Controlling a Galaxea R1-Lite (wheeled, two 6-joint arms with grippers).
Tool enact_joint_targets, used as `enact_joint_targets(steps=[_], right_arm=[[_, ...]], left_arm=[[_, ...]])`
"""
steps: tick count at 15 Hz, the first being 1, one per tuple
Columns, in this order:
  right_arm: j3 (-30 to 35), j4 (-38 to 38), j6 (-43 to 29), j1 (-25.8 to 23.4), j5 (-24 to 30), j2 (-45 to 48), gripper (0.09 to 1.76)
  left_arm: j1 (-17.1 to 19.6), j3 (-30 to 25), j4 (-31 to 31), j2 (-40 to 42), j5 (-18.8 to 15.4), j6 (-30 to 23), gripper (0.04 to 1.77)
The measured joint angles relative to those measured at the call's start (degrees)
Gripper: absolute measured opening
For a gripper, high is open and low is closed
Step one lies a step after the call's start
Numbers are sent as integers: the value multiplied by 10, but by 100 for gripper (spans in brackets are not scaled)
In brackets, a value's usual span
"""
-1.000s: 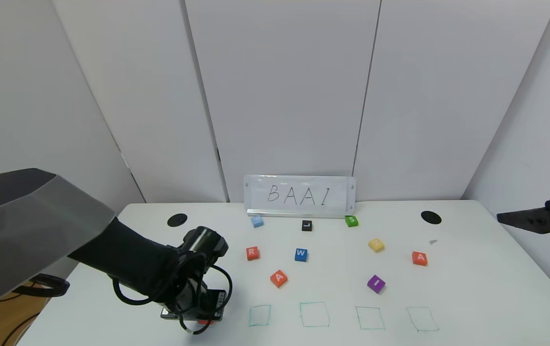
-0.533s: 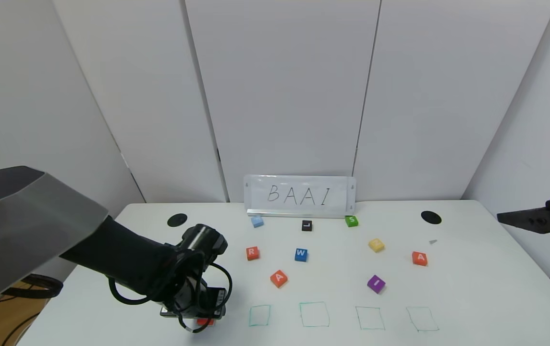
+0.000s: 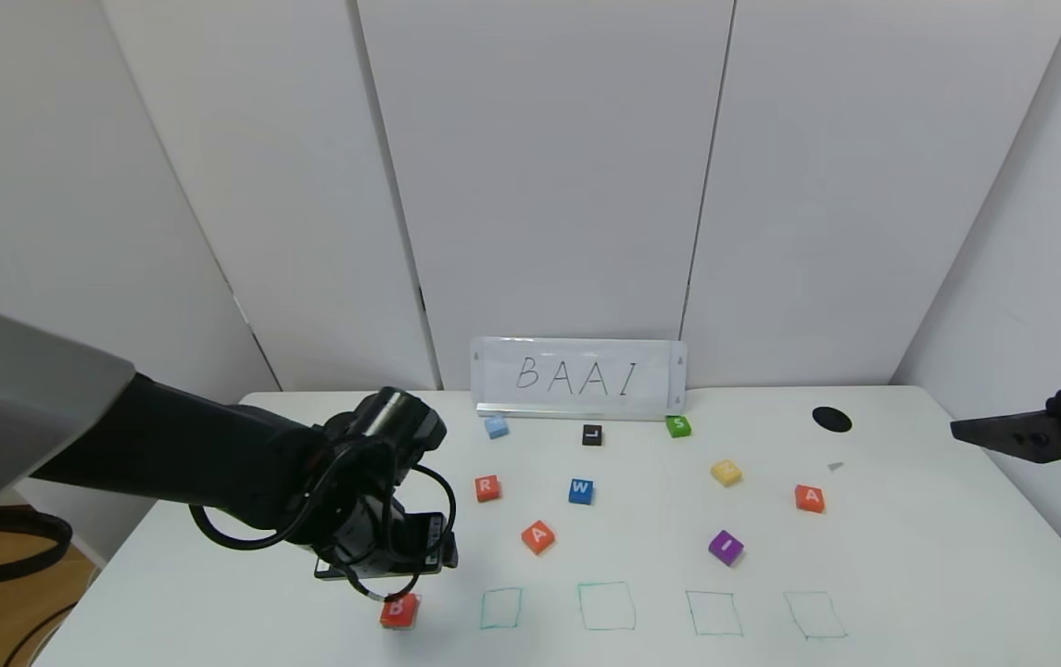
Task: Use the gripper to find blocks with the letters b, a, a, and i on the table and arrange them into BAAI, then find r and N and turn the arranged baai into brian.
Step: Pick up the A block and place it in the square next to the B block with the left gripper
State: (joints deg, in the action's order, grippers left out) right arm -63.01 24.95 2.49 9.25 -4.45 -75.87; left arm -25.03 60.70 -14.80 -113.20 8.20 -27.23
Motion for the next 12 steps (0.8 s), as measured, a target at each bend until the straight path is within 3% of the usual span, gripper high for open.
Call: enact_joint_targets(steps=[4, 6, 12], right_arm=[[2, 0, 0, 7, -2, 2, 171], [5, -1, 0, 12, -4, 3, 171], [16, -1, -1, 42, -19, 17, 171]], left_arm=[[-32, 112, -118, 1, -1, -122, 159], [-53, 149, -134, -4, -1, -193, 162], [-83, 194, -145, -57, -11, -287, 167]])
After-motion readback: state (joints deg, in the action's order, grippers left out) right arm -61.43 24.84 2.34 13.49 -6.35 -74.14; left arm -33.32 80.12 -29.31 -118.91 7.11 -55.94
